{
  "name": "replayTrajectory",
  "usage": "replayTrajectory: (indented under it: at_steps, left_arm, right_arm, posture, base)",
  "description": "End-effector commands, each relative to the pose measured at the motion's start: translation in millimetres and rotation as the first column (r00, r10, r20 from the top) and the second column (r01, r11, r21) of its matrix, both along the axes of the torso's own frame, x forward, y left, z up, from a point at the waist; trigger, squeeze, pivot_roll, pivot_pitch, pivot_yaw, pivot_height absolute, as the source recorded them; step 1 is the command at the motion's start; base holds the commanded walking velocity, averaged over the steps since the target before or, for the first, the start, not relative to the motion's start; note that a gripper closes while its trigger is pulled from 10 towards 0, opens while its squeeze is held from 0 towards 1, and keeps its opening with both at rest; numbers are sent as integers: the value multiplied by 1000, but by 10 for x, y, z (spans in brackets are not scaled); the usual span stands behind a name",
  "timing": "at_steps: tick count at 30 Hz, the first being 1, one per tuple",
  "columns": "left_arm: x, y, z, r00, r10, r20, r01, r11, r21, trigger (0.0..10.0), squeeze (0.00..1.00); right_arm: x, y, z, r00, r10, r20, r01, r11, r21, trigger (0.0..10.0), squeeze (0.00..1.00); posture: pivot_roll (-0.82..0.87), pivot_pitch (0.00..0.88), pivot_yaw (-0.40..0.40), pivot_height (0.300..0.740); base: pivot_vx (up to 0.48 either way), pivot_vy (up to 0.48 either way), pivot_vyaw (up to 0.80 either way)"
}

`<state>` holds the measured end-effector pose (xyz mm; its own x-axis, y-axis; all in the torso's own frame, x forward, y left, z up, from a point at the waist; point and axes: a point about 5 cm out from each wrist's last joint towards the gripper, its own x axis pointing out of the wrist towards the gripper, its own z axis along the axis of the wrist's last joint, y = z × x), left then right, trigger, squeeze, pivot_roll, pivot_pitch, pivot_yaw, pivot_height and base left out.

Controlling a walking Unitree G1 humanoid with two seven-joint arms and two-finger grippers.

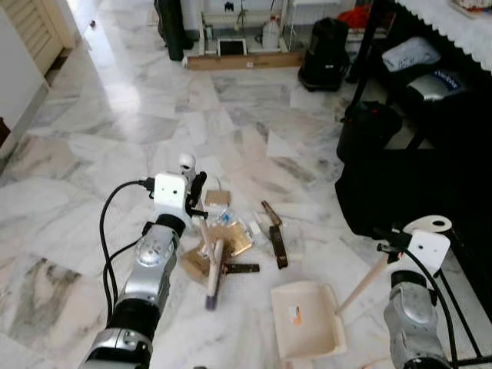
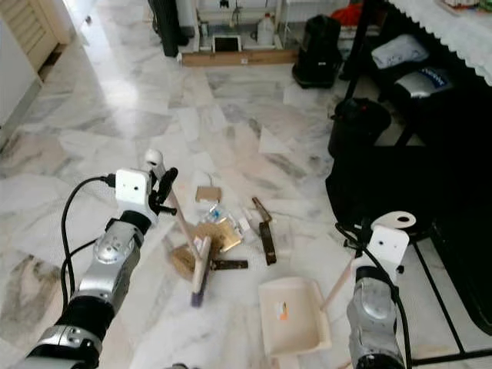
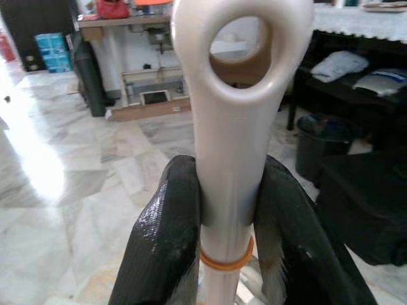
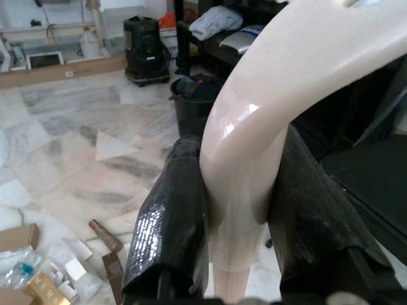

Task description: Sweep floor

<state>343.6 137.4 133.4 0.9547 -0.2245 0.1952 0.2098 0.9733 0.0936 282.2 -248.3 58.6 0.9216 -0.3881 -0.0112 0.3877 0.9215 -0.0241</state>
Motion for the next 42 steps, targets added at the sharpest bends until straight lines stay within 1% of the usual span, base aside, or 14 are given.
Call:
replayTrajectory:
  at_steps: [1,4,7,8,11,14,16,20,25,31,36,42]
  left_arm:
    - [4,-50,62,999,-29,26,28,1000,2,10000,0]
    - [-1,-105,60,998,-56,28,55,998,14,10000,0]
    - [-2,-128,72,997,-66,36,65,998,27,10000,0]
    - [-1,-148,100,996,-77,54,74,996,50,10000,0]
    - [-2,-179,116,993,-91,70,85,993,81,10000,0]
    - [9,-215,104,993,-96,70,89,992,93,10000,0]
    - [16,-226,114,992,-98,77,91,991,95,10000,0]
    - [54,-247,137,990,-103,92,91,988,126,10000,0]
    - [92,-284,129,988,-128,89,113,981,156,10000,0]
    - [174,-359,147,986,-144,87,126,974,186,10000,0]
    - [207,-435,127,984,-166,70,150,971,188,10000,0]
    - [214,-450,64,987,-154,45,143,973,180,10000,0]
  right_arm:
    - [-11,-50,9,1000,-27,-2,27,999,-19,10000,0]
    - [-52,-103,-29,997,-70,-21,69,997,-36,10000,0]
    - [-84,-132,-48,996,-88,-20,87,996,-26,10000,0]
    - [-105,-134,-70,995,-92,-31,90,995,-34,10000,0]
    - [-130,-137,-100,994,-104,-44,102,994,-40,10000,0]
    - [-182,-188,-149,983,-176,-61,174,984,-34,10000,0]
    - [-191,-195,-158,981,-183,-64,182,983,-33,10000,0]
    - [-206,-181,-171,982,-178,-61,176,984,-27,10000,0]
    - [-225,-165,-178,981,-183,-57,182,983,-25,10000,0]
    - [-280,-154,-174,981,-190,-42,189,982,-25,10000,0]
    - [-337,-155,-176,980,-195,-34,195,981,-24,10000,0]
    - [-351,-140,-174,982,-188,-34,187,982,-22,10000,0]
  posture:
    - [31,108,-2,740]
    - [31,108,-2,740]
    - [32,108,-2,740]
    - [30,109,0,740]
    - [30,109,0,740]
    - [27,109,2,740]
    - [24,110,2,740]
    - [14,107,7,740]
    - [-13,105,13,740]
    - [-40,111,15,740]
    - [-56,132,7,740]
    - [-55,145,1,740]
  base:
    - [0,0,0]
    - [0,0,0]
    - [0,0,0]
    - [0,0,0]
    - [0,0,0]
    - [0,0,0]
    - [0,0,0]
    - [0,0,0]
    - [0,0,0]
    - [0,0,0]
    - [0,0,0]
    - [0,0,0]
